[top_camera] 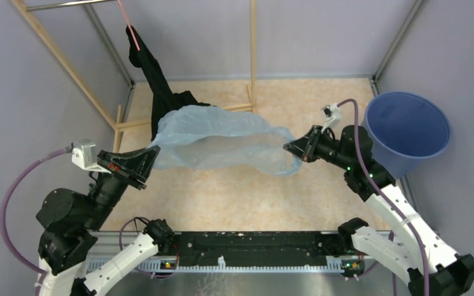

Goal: Put the trash bags into the trash bin

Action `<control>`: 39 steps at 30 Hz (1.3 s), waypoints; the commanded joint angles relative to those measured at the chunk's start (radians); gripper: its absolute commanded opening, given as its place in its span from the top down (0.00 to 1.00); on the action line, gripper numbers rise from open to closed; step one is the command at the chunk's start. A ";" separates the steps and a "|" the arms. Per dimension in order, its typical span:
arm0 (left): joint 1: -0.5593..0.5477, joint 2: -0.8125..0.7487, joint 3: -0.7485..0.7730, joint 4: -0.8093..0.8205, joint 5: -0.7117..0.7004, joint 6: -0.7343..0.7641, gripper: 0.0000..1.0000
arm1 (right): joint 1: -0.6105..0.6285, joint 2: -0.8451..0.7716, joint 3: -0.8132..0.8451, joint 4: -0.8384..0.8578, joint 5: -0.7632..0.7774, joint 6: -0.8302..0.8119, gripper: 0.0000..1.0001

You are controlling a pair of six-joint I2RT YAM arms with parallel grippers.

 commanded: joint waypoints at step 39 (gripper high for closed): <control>-0.006 0.380 -0.249 0.409 0.091 0.275 1.00 | 0.215 0.255 0.649 -0.559 1.300 -0.517 0.14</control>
